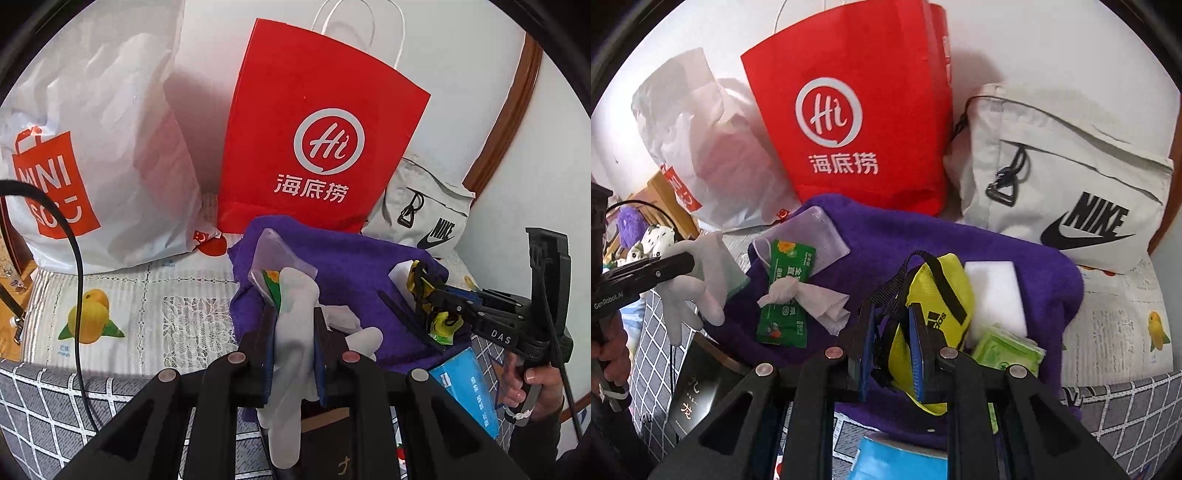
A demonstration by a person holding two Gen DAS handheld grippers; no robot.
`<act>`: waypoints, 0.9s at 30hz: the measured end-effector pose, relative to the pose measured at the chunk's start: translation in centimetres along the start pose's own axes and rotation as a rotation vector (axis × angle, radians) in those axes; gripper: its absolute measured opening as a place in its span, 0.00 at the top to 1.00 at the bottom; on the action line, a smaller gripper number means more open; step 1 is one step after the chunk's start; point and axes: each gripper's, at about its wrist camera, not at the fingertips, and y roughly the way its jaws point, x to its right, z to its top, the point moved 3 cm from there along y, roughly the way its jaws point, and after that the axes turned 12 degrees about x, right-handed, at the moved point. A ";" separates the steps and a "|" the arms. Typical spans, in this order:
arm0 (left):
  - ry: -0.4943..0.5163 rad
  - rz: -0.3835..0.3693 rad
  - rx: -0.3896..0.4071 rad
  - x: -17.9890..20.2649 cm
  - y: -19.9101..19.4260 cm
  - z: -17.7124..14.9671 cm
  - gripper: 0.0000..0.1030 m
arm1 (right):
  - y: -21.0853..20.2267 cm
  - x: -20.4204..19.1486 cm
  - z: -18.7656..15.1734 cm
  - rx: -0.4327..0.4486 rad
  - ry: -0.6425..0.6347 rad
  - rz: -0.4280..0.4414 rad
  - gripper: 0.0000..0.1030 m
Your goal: Organize soft objects
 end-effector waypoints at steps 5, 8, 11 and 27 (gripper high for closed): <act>0.012 -0.008 -0.012 0.3 0.4 -0.1 0.83 | 1.5 -1.2 -0.4 -0.041 -0.044 0.010 0.81; 0.018 -0.017 -0.019 0.5 0.5 -0.1 0.83 | 1.7 -1.5 -0.6 -0.040 -0.055 0.019 0.70; 0.015 -0.032 -0.021 0.7 0.7 0.3 0.83 | 2.0 -1.2 -0.5 -0.039 -0.050 0.013 0.68; -0.057 -0.122 -0.042 2.8 5.5 1.8 0.83 | -2.1 -0.5 -1.5 -0.036 0.011 0.021 0.58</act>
